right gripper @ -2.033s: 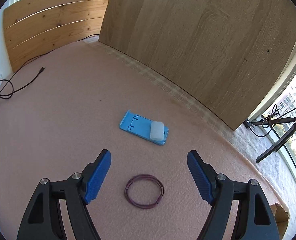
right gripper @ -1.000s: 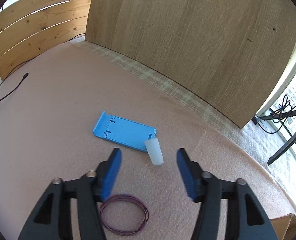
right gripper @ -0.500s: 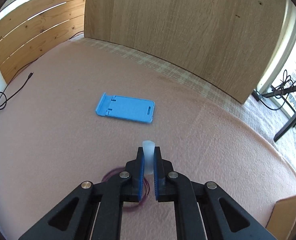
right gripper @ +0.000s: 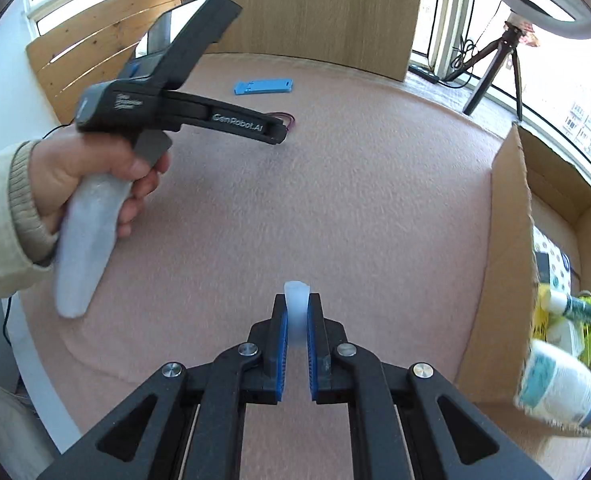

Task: Organize objects
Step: 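Hold the eraser in the right gripper while the left gripper grasps the purple rubber band, then carry the eraser with the right gripper while the left gripper carries the rubber band to the box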

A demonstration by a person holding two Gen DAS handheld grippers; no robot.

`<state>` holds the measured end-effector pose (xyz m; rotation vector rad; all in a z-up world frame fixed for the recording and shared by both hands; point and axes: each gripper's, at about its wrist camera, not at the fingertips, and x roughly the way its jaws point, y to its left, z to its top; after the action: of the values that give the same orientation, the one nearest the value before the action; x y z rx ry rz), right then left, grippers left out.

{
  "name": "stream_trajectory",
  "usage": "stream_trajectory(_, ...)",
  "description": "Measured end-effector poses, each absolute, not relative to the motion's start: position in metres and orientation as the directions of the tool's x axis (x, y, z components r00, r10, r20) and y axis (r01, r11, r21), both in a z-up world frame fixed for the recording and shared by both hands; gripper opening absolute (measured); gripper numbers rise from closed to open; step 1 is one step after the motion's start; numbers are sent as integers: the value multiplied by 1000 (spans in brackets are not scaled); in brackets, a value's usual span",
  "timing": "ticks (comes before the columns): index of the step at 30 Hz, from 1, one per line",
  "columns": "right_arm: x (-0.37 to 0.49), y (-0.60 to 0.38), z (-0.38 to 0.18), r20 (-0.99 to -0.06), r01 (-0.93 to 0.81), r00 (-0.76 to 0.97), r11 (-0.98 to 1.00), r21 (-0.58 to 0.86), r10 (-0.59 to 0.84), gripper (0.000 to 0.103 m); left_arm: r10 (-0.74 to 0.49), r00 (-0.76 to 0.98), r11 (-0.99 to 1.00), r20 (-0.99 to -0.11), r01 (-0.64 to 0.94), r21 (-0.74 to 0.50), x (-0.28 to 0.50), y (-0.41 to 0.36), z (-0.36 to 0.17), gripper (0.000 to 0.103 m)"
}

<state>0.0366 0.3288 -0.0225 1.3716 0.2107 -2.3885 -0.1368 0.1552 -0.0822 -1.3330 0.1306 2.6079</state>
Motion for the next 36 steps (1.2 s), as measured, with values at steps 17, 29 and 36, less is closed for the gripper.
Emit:
stream_trajectory(17,27,306,-2,-769,333,-554,-931,148,-320,8,235,-569,-968,-788,-212,-136,-42,94,-42,5)
stream_trajectory(29,23,254,18,-788,124,-595,-987,101,-155,8,422,-577,-906,-699,-301,-298,29,15,-30,5)
stream_trajectory(36,34,227,38,-810,-13,-582,-995,98,-72,8,487,-591,-873,-643,-338,-350,52,-33,-2,5)
